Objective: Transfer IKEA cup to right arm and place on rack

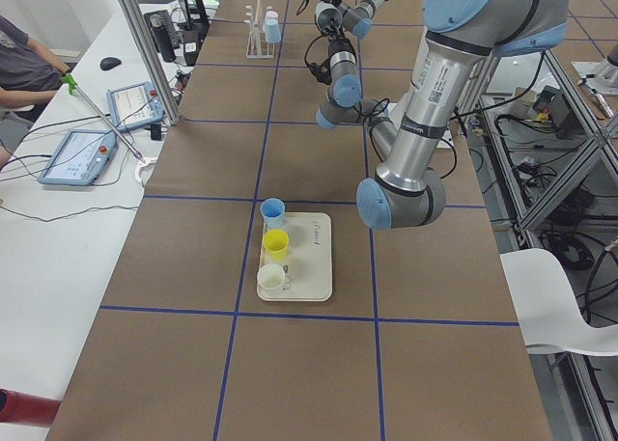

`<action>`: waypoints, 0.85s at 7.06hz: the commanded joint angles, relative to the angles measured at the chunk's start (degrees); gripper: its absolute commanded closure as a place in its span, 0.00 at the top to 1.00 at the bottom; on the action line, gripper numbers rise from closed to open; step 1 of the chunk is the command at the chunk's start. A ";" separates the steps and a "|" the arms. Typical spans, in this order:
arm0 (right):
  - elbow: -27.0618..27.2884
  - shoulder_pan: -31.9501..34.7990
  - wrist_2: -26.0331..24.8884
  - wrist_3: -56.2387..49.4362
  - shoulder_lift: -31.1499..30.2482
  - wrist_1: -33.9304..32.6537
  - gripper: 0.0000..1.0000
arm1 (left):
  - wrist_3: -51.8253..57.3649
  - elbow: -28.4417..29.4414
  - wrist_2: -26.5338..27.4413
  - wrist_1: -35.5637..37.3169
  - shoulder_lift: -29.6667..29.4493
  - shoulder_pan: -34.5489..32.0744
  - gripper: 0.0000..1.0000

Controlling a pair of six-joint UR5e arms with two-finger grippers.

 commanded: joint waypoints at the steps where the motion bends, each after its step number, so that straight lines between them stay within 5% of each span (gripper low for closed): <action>1: 0.03 0.18 -2.28 0.13 -0.50 0.00 0.23 | 0.26 -2.05 0.19 0.24 5.24 -2.69 1.00; 3: -0.41 2.27 -3.00 -2.83 -4.70 -1.31 0.23 | 7.77 -2.42 -0.52 0.76 12.02 -5.69 1.00; 6: -1.46 6.30 -2.82 -16.19 -17.88 -5.51 0.23 | 29.48 -2.50 -12.70 23.18 13.63 -12.25 1.00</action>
